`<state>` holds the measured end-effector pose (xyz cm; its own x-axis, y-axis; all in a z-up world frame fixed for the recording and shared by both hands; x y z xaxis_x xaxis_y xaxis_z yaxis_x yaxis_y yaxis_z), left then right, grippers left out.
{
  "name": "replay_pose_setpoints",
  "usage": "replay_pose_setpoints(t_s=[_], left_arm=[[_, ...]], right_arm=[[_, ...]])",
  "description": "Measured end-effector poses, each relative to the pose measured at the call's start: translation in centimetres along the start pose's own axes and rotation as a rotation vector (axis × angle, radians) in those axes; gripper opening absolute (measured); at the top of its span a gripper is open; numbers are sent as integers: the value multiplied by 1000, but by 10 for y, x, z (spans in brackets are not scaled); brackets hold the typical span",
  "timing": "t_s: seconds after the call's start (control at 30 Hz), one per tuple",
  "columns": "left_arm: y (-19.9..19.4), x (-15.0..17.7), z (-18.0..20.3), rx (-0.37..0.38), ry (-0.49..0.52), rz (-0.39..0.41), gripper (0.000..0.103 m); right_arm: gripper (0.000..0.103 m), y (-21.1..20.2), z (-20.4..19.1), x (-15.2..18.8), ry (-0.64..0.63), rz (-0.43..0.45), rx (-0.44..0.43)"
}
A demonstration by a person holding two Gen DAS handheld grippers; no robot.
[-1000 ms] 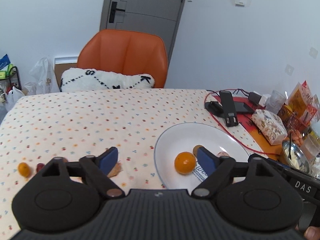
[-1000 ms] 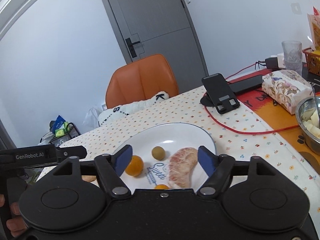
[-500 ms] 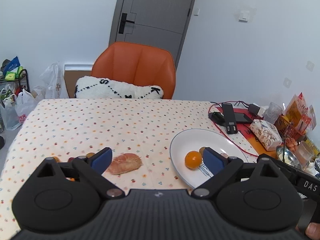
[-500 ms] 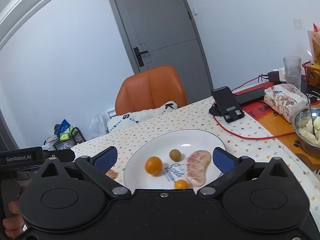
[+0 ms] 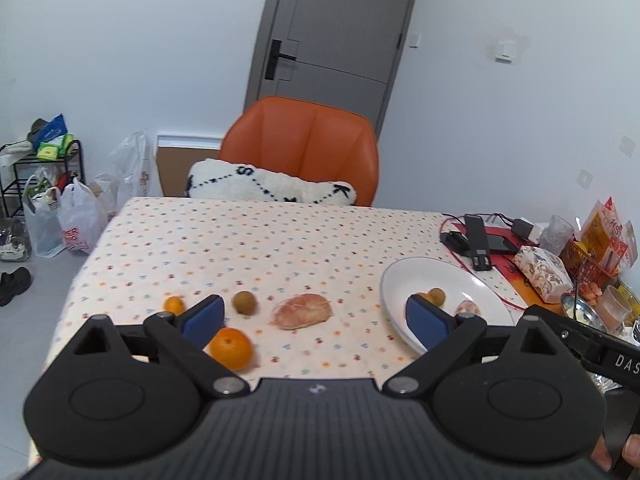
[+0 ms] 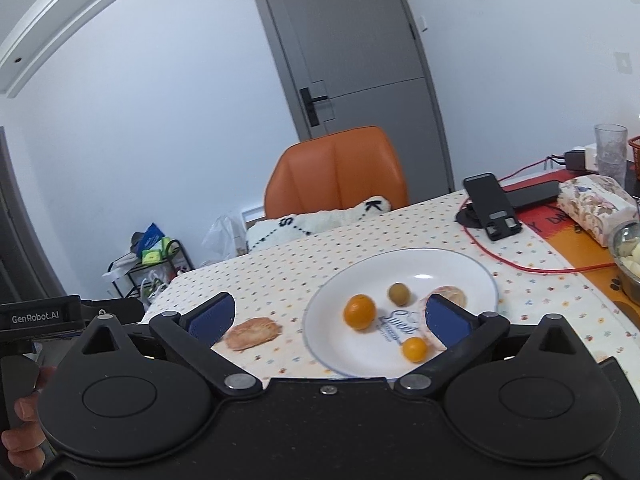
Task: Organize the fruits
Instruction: 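Withdraw both open tools from the plate toward the remaining fruits, then lower the right tool around a large orange while the left tool nears the red plums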
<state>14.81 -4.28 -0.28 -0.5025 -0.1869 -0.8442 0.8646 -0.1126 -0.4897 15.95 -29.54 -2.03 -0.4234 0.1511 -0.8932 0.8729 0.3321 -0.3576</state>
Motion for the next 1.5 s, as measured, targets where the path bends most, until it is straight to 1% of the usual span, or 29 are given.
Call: replay_pose_setpoints(t_s=[0.33, 0.47, 0.57, 0.8, 0.9, 0.93, 1.03, 1.17, 1.23, 1.43, 1.5], left_arm=[[-18, 5, -45, -57, -59, 6, 96], [-22, 8, -59, -63, -74, -2, 96], [-24, 10, -70, -43, -110, 0, 96], [-25, 14, -92, -63, -142, 8, 94], [-26, 15, -99, -74, -152, 17, 94], [-25, 16, -100, -79, -148, 19, 93], [-23, 17, -106, -81, -156, 19, 91], [-17, 18, -115, -89, -169, 15, 89], [-14, 19, -119, -87, -176, 14, 87], [6, 24, -128, -87, -183, -23, 77], [13, 27, -131, -82, -194, -40, 72]], right_arm=[[103, 9, -35, 11, -41, -41, -59], [103, 14, -48, 16, -47, -59, -79], [103, 20, -57, 19, -61, -73, -96], [102, 31, -81, 24, -102, -95, -142], [101, 38, -90, 26, -118, -111, -158], [98, 40, -93, 27, -121, -118, -165], [95, 49, -101, 31, -130, -138, -182], [88, 59, -110, 34, -142, -163, -207], [86, 66, -114, 36, -148, -176, -215], [86, 86, -124, 44, -170, -219, -219], [83, 93, -127, 47, -175, -236, -227]])
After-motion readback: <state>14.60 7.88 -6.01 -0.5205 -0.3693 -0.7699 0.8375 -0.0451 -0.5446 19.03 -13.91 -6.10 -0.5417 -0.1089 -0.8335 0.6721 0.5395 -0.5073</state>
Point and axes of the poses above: each gripper's, at about its wrist camera, not at the fingertips, and y roughly the way its jaws point, z to its right, x to its underside, the point moved 4 cm from there along y, roughly the way its jaws point, and after that the axes turned 2 degrees about x, right-handed, at the moved point
